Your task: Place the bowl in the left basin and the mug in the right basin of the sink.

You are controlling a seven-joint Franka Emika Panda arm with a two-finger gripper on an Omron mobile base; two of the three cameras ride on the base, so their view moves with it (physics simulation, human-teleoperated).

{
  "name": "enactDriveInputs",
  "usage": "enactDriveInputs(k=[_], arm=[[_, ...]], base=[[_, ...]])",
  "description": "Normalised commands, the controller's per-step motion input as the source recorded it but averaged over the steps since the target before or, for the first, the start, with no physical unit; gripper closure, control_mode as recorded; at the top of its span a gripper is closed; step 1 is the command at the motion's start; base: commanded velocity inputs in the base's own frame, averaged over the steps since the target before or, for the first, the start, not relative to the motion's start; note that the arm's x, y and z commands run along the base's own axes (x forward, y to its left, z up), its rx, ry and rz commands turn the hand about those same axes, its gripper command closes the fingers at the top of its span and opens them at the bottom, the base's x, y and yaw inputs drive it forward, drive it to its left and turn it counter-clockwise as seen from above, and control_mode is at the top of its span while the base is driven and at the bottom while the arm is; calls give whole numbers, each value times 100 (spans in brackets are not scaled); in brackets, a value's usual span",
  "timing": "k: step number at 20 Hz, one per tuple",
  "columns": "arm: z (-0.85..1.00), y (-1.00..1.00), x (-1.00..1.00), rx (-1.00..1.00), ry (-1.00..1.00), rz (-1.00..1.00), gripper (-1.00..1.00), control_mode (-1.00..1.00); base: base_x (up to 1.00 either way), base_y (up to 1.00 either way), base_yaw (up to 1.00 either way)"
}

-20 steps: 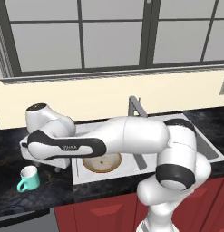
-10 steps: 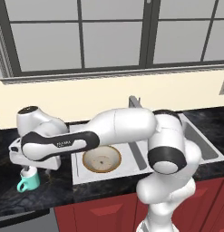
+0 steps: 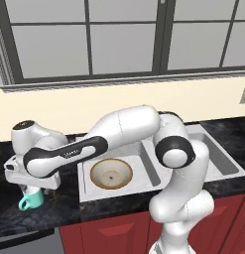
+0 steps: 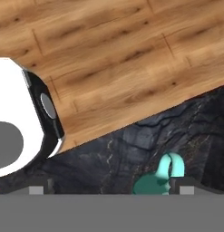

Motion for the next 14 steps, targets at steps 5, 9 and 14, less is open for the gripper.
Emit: enactDriveInputs(k=[5, 9, 14], arm=[[-1, 25, 2, -12, 6, -9, -100, -100], [-1, 27, 8, -10, 5, -10, -100, -100], [-8, 10, 2, -3, 0, -2, -100, -100]], base=[[0, 0, 0], [0, 0, 0], [0, 0, 0]])
